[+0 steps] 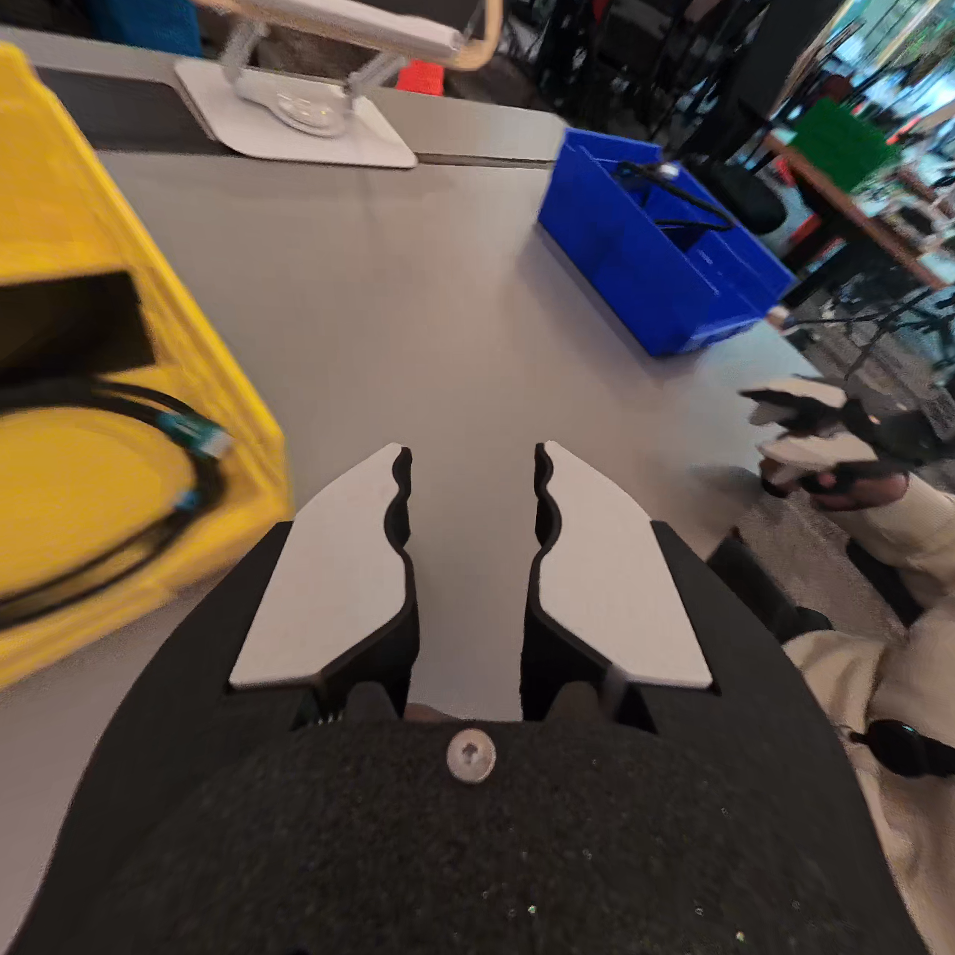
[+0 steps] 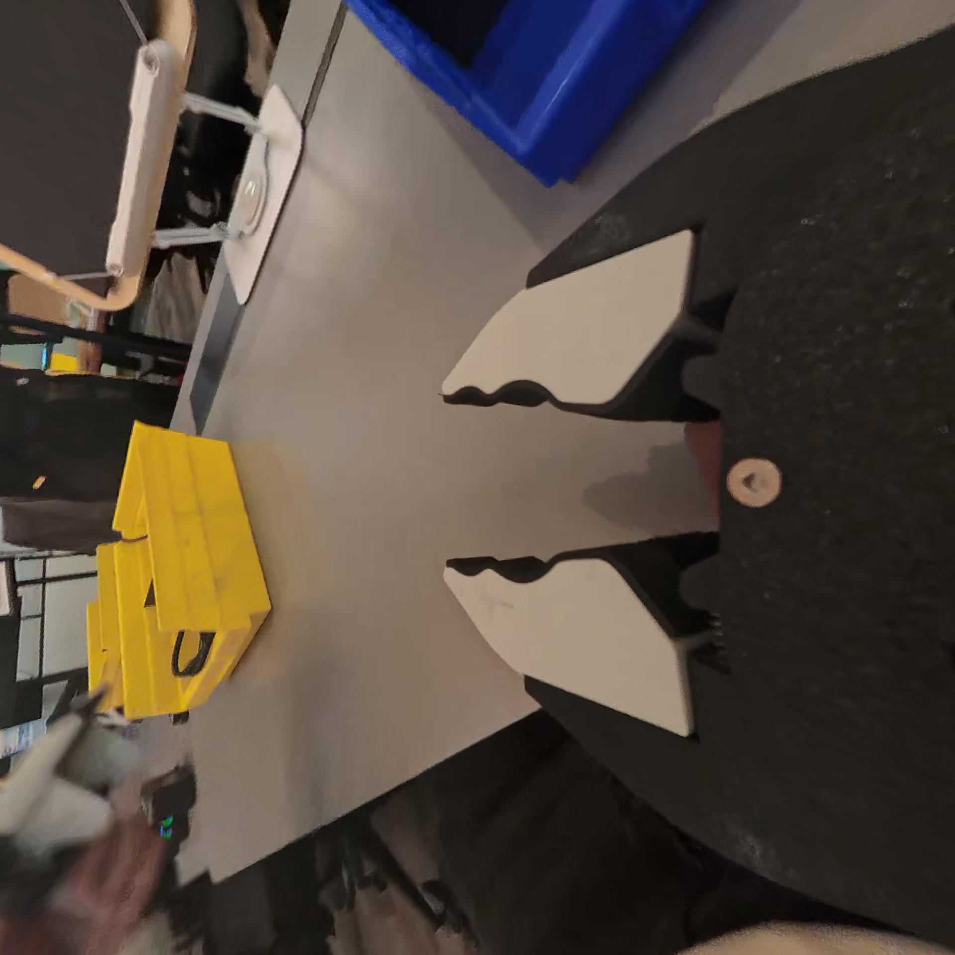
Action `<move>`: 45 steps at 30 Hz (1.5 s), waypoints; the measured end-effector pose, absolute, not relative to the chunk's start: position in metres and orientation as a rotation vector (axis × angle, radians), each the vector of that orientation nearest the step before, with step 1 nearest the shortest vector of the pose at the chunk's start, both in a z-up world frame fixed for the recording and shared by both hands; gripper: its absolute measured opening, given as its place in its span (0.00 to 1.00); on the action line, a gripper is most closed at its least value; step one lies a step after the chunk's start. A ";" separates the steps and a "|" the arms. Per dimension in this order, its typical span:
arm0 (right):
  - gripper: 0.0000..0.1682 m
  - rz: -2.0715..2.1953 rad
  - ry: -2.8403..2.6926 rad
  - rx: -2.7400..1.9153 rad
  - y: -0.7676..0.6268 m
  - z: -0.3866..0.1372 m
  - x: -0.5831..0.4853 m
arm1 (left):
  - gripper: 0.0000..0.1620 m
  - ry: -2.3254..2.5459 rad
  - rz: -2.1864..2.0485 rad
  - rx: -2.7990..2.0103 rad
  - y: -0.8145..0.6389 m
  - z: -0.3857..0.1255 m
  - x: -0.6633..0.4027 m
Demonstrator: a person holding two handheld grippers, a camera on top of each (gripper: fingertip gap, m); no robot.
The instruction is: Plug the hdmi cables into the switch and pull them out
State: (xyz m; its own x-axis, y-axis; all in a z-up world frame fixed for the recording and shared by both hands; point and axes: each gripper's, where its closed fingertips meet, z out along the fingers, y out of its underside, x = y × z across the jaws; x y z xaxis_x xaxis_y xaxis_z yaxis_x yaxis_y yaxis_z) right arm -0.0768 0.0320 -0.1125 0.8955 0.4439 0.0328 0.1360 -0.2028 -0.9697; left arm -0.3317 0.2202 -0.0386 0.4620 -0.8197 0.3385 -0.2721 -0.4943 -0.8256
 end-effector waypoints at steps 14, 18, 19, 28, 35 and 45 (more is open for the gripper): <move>0.35 0.536 -0.496 -1.716 0.020 -0.103 -0.104 | 0.32 0.353 -0.177 -2.753 0.523 -0.139 -0.407; 0.36 0.536 -0.489 -1.739 0.017 -0.108 -0.101 | 0.32 0.210 -0.341 -2.820 0.532 -0.155 -0.399; 0.36 0.536 -0.488 -1.739 0.016 -0.108 -0.100 | 0.31 0.198 -0.403 -2.820 0.533 -0.157 -0.394; 0.34 0.553 -0.457 -1.725 0.010 -0.102 -0.097 | 0.09 0.252 -0.892 -2.622 0.526 -0.120 -0.378; 0.31 0.519 -0.456 -1.640 0.017 -0.082 -0.091 | 0.09 0.821 -1.504 -2.250 0.409 -0.004 -0.343; 0.29 0.551 -0.842 -1.507 0.034 -0.040 -0.159 | 0.09 2.042 -1.923 -1.712 0.153 0.020 -0.294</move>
State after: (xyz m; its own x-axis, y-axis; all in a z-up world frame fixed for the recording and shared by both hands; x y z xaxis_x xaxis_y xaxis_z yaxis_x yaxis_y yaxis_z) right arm -0.1589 0.0337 -0.0405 0.6177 0.7742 0.1378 0.1836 0.0284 -0.9826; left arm -0.2944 0.1526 0.0198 -0.4494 -0.5599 0.6961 -0.7283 -0.2216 -0.6484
